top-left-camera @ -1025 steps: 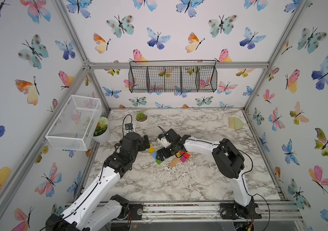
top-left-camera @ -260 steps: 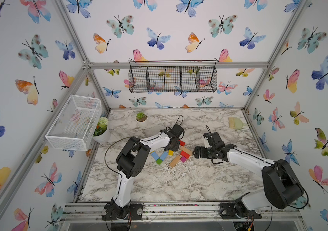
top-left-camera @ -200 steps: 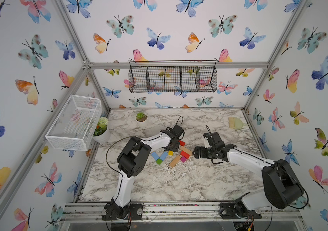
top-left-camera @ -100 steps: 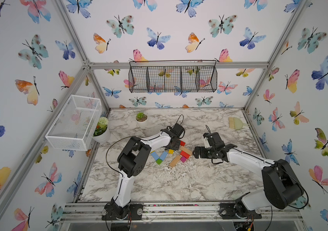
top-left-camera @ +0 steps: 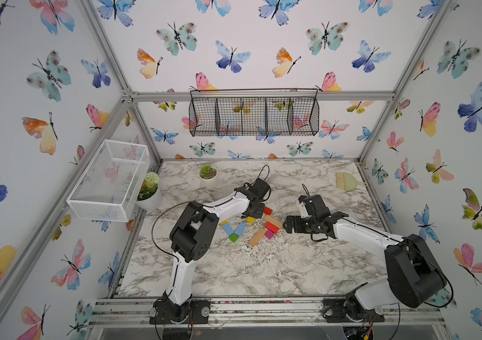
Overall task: Assemble the letter v with building blocks
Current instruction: Pick up the building block from the center of the board, then assemble the building block at the center of the board.
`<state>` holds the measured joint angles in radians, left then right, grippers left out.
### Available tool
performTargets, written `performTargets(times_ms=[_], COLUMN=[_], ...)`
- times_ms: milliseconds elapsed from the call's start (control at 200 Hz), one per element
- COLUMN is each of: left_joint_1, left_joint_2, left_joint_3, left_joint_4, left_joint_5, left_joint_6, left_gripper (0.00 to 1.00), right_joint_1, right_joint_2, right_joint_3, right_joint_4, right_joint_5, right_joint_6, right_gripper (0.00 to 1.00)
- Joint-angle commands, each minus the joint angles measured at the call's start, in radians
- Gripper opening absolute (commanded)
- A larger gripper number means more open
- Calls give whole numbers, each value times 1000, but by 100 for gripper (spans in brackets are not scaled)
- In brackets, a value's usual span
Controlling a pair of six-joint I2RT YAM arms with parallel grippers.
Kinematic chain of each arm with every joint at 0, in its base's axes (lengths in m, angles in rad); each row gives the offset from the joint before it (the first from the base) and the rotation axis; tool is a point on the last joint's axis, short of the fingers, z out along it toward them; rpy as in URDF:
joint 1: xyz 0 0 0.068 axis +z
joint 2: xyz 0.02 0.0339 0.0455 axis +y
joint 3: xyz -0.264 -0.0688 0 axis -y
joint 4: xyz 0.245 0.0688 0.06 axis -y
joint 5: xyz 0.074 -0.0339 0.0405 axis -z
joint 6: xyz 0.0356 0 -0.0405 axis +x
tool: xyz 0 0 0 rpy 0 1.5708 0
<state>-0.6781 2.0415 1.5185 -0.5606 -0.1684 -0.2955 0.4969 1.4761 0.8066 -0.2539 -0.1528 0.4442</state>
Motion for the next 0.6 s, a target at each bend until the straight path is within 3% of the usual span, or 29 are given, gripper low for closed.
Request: performTargets(times_ms=[0, 596], left_joint_1=[13, 57], left_joint_2=[-38, -38], left_joint_3=[27, 11], left_joint_4=[-24, 5], left_joint_5=[-33, -52], left_joint_6=[44, 111], left_gripper=[29, 28], right_joint_1=[-4, -4], right_joint_2=[-17, -7], right_joint_3=[-15, -14], right_joint_4=[-7, -1], right_joint_5=[-1, -13], right_joint_6=[-12, -14], right_gripper=[99, 99])
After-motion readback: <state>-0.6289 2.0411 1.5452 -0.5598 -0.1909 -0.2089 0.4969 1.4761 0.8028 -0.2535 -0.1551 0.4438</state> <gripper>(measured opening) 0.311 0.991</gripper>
